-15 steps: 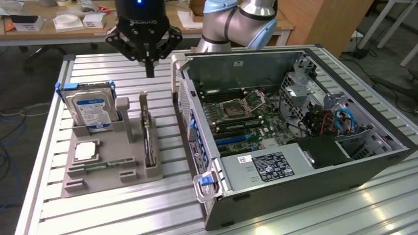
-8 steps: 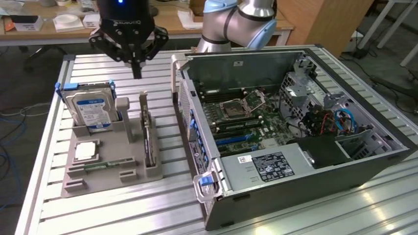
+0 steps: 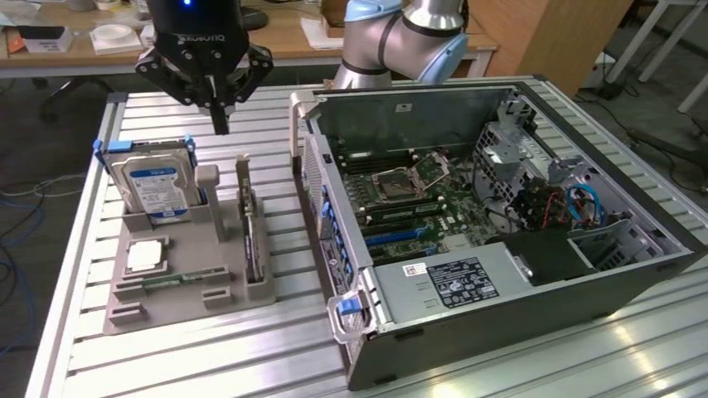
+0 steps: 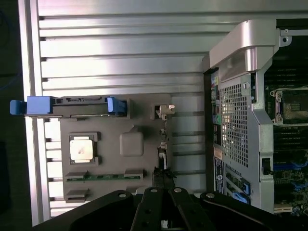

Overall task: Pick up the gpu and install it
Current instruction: 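Reach for the gpu, then pick up the gpu and move the gpu toward the slot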

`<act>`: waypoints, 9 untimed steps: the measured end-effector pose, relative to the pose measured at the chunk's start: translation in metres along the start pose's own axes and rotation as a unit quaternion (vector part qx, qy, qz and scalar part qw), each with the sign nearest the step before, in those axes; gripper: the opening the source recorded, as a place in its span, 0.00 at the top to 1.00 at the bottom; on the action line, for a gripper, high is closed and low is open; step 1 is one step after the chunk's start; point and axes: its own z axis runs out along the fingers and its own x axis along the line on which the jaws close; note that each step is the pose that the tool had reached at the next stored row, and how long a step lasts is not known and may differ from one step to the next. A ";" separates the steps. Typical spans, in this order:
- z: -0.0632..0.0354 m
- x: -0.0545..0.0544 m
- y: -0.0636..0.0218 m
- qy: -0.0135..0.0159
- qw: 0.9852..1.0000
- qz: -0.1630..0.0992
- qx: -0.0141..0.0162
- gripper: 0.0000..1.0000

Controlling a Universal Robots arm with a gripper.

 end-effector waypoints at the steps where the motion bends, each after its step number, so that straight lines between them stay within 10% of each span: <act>1: 0.0000 0.000 0.0000 0.000 1.000 0.000 0.000 0.90; 9: 0.0000 0.000 0.0000 0.000 1.000 0.000 0.000 0.90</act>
